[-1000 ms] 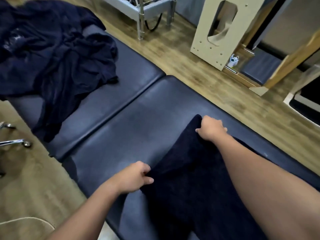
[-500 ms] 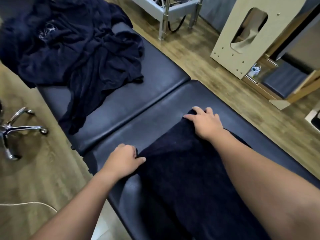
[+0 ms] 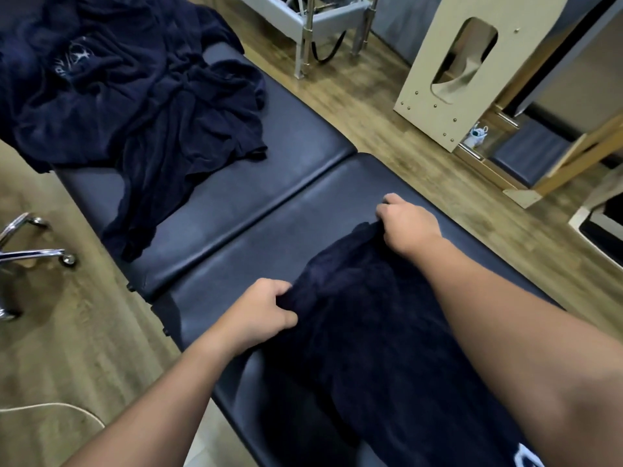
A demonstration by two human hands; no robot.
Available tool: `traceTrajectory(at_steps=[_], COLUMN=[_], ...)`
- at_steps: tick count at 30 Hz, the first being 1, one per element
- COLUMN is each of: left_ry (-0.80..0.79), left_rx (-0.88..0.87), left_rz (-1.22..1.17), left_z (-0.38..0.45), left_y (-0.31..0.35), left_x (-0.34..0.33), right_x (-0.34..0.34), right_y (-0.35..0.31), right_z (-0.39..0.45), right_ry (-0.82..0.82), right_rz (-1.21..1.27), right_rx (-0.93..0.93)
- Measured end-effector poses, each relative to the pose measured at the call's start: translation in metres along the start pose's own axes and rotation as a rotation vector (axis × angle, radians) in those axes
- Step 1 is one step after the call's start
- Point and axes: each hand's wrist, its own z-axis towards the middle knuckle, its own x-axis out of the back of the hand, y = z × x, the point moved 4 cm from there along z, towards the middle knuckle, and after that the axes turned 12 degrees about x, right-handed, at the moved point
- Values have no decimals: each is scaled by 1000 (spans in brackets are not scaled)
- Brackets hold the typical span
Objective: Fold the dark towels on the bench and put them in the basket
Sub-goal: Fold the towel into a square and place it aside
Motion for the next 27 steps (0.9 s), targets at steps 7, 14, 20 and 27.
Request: traceTrajectory(at_steps=[7,14,20,27], left_ry=[-143,-319,-473,-594], left_rx=[-184,-331,-393,-406], left_rz=[261,390,395,489], left_z=[-55,-116,-153,-188], left_y=[49,83,90,90], left_x=[-74,-223,-348,-462], right_x=[24,20,-5,-51], right_y=[50,120,182,239], right_z=[-70,-202,-340,-462], right_ry=[88,270,347,331], right_rz=[80,294,334,359], right_rx=[-62,-89,-298,-498])
